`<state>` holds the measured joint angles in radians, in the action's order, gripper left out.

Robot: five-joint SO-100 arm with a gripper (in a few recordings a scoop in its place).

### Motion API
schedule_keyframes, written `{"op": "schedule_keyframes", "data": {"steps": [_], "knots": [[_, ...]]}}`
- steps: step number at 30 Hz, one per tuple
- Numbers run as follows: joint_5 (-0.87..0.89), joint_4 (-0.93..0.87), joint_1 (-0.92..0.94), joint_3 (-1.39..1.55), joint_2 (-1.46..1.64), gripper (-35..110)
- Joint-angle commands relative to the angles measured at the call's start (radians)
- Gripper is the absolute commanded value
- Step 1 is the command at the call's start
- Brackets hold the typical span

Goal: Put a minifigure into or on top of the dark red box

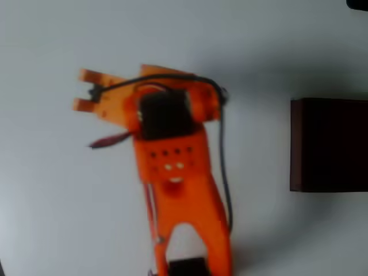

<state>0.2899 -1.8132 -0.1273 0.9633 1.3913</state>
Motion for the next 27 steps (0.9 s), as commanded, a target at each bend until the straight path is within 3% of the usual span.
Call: {"op": "schedule_keyframes", "data": {"steps": [1,5,13,20,27], "knots": [[-0.011,0.057,0.176,0.31,0.373,0],[-0.048,0.133,0.403,0.586,0.623,0],[0.008,0.318,0.716,0.838,0.729,0],[0.083,0.492,0.897,0.91,0.664,0],[0.095,0.632,0.934,0.815,0.407,0]]}}
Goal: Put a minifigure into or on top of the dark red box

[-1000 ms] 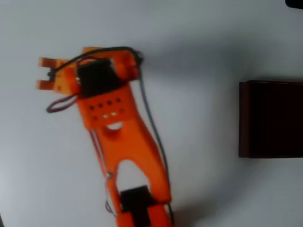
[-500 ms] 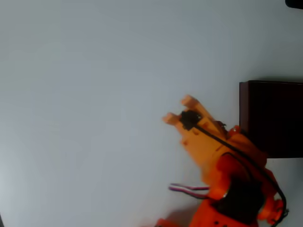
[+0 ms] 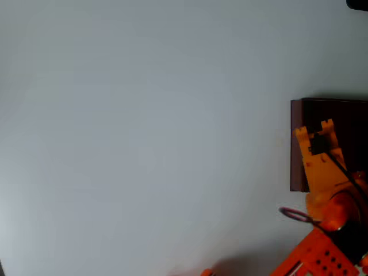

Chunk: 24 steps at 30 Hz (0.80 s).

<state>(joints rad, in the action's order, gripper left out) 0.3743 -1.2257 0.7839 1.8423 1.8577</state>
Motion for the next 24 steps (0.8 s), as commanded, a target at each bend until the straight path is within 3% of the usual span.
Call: {"op": "schedule_keyframes", "data": {"steps": [1,7,12,18,24], "knots": [[0.011,0.061,0.02,-0.078,-0.101,0],[-0.003,0.13,-0.006,-0.19,-0.348,2],[-0.028,0.173,-0.021,-0.181,-0.403,18],[-0.107,0.167,-0.091,-0.052,-0.202,20],[-0.261,0.107,-0.25,0.198,0.209,16]]}}
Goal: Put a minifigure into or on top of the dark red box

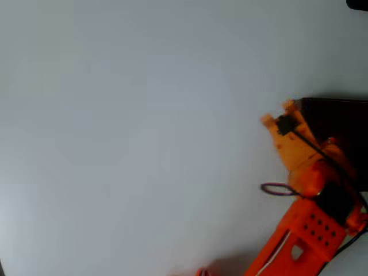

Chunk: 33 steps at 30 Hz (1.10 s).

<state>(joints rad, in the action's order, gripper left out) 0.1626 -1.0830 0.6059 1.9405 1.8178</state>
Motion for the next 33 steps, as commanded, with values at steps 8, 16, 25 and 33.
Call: {"op": "schedule_keyframes", "data": {"steps": [8,16,25,33], "knots": [[-0.063,-0.181,-0.506,0.385,0.862,4],[-0.137,-0.14,-1.017,0.6,1.094,0],[-0.225,-0.132,-1.276,0.804,1.224,0],[-0.201,-0.213,-1.407,1.034,1.586,0]]}}
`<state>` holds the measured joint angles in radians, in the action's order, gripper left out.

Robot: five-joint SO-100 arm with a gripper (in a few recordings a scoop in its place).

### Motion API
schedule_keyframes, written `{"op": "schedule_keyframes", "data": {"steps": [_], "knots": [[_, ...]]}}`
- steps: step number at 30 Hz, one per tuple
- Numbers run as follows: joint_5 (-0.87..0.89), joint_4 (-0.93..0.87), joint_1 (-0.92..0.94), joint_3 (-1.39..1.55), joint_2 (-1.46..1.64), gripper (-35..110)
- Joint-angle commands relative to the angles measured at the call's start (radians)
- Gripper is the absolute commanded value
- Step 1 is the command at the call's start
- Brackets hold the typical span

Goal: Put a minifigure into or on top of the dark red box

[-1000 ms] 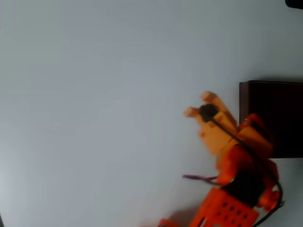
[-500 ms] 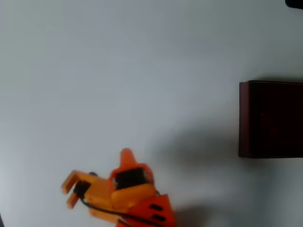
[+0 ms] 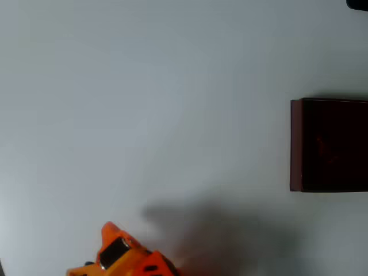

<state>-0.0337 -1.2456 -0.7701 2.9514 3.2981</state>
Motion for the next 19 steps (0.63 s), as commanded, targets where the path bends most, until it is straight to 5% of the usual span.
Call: {"op": "schedule_keyframes", "data": {"steps": [1,19], "knots": [[-0.003,-0.035,-0.044,0.028,0.091,0],[-0.02,-0.069,-0.155,0.075,0.112,0]]}}
